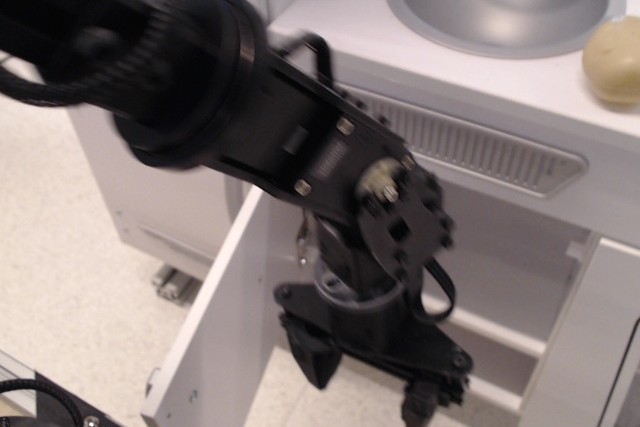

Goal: Close cabinet

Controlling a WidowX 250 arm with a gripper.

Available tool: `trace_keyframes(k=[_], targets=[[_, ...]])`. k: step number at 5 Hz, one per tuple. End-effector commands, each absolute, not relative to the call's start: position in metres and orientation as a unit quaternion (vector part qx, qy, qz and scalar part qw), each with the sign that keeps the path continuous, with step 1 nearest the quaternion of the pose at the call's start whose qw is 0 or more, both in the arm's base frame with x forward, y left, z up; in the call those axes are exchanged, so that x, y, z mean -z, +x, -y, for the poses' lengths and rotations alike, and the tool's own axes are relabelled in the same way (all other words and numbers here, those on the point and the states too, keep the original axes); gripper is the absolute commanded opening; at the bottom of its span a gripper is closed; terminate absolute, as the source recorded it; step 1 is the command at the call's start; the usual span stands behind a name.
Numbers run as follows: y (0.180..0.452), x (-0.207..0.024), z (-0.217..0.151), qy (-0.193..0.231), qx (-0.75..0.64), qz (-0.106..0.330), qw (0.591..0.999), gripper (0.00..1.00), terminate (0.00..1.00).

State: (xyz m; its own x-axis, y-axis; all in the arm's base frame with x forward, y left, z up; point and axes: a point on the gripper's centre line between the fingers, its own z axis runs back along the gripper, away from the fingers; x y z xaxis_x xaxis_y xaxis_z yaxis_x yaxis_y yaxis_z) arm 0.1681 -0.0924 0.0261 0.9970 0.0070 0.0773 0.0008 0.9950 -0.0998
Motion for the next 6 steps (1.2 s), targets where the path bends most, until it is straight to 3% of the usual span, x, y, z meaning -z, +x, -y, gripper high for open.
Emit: trace_keyframes(k=[1,4,6], targets=[[0.183,-0.049,0.028,-0.02,-0.031,0.058,0.998,1.0,0.0],[0.204,-0.037,-0.013,0.022,-0.081,0.093,0.992,1.0,0.0],[0.208,-0.02,-0.015,0.056,-0.089,0.094,0.99,1.0,0.0]])
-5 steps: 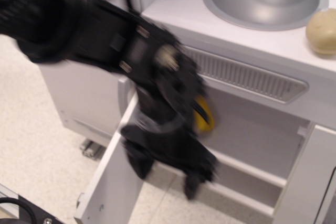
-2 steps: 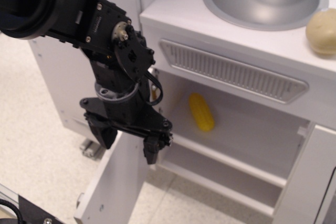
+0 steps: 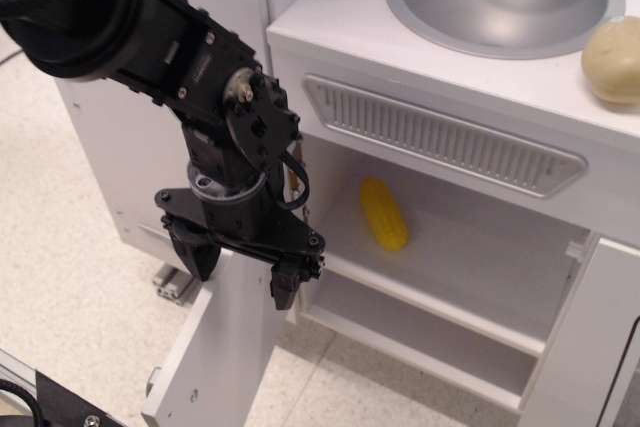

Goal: Close cabinet

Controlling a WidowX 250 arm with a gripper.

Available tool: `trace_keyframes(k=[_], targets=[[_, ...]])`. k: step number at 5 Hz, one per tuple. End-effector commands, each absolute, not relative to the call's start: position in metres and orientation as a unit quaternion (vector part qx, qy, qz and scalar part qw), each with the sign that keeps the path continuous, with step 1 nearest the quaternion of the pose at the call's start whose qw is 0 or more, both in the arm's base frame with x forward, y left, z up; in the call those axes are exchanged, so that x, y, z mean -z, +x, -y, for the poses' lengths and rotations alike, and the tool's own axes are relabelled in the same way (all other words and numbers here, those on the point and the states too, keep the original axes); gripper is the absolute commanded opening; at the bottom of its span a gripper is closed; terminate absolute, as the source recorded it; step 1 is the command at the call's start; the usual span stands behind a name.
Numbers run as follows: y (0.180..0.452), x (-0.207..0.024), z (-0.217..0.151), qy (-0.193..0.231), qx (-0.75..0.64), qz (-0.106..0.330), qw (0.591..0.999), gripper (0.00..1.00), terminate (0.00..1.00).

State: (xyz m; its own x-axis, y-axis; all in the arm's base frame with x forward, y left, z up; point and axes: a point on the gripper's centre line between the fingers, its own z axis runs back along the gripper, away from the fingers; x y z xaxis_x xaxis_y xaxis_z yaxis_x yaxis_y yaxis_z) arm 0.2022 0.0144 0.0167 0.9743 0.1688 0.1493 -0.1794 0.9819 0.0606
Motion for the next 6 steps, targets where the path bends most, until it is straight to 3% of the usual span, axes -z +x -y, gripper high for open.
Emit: trace_keyframes(k=[1,3,4,6], targets=[[0.21,-0.01,-0.008,0.072,-0.097,0.092,0.988,1.0,0.0],[0.22,0.001,0.041,-0.005,-0.09,0.078,0.993,1.0,0.0],[0.228,-0.008,0.076,-0.063,-0.091,0.072,0.991,1.0,0.0],[0.252,-0.039,0.121,-0.109,-0.088,0.094,0.986,1.0,0.0]])
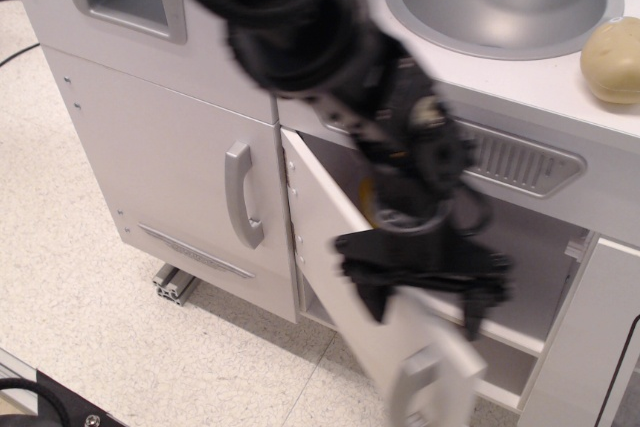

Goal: Close cabinet

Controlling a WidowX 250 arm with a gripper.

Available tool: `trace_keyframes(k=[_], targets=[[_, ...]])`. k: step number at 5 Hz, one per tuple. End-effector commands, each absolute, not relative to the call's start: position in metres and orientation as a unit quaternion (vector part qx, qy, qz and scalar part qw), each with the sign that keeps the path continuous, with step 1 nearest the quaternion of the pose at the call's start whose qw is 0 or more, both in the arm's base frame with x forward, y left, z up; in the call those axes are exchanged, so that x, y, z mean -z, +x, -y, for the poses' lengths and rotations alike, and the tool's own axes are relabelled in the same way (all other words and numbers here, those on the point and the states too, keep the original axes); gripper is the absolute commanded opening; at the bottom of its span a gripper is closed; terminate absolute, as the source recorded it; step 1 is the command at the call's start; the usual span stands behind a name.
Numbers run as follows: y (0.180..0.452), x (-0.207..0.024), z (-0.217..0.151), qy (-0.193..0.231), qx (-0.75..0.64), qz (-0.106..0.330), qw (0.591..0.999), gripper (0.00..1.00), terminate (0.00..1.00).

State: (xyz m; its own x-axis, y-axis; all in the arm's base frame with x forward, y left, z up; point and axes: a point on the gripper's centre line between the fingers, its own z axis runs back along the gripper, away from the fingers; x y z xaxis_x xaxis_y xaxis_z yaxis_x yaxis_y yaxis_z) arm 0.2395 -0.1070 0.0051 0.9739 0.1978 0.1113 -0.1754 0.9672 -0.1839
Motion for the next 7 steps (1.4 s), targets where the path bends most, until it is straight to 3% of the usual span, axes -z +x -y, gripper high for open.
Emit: trace_keyframes(k=[1,2,3,4,5,7], targets=[[0.226,-0.045,0.112,-0.109,-0.053,0.088,0.989,1.0,0.0],[0.194,-0.034,0.089,-0.077,-0.004,0.073,0.994,1.0,0.0],[0.179,-0.018,0.064,-0.045,0.023,0.079,0.996,1.0,0.0],[0.188,0.007,0.052,-0.018,0.0,0.076,0.997,1.0,0.0],[0.203,0.031,0.054,-0.021,-0.032,0.091,0.995,1.0,0.0],[0.235,0.044,0.073,-0.026,-0.061,0.099,0.993,1.0,0.0]])
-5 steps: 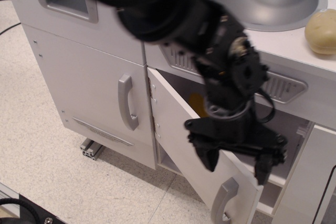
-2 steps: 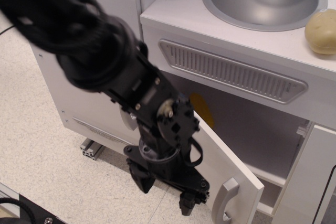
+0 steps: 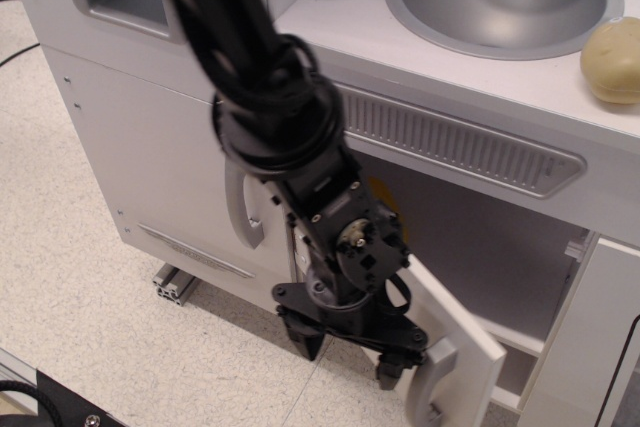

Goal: Close cabinet

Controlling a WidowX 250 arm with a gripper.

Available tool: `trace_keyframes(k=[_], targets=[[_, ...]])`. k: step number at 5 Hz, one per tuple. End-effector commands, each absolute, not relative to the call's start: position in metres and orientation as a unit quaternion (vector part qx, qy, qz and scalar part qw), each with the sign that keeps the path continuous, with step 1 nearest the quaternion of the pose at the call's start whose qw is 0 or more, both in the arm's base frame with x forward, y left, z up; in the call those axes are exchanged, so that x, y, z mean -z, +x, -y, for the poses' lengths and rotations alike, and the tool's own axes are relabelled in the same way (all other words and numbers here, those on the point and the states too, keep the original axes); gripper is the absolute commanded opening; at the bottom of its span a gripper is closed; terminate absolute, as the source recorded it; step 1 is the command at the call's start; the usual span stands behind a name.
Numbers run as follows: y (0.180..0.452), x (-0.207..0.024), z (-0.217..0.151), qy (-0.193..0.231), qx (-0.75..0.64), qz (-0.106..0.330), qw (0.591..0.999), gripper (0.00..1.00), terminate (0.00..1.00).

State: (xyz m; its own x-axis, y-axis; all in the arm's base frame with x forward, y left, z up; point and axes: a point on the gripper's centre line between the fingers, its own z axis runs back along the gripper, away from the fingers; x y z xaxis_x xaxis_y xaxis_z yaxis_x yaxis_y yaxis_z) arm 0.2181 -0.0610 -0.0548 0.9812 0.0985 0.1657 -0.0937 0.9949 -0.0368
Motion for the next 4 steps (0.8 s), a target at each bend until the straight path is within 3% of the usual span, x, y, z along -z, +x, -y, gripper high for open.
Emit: trace_keyframes(k=[1,4], targets=[[0.249,0.047,0.088,-0.042,-0.073,0.103,0.991,1.0,0.0],[0.312,0.048,0.117,-0.07,-0.138,0.127,0.98,1.0,0.0]])
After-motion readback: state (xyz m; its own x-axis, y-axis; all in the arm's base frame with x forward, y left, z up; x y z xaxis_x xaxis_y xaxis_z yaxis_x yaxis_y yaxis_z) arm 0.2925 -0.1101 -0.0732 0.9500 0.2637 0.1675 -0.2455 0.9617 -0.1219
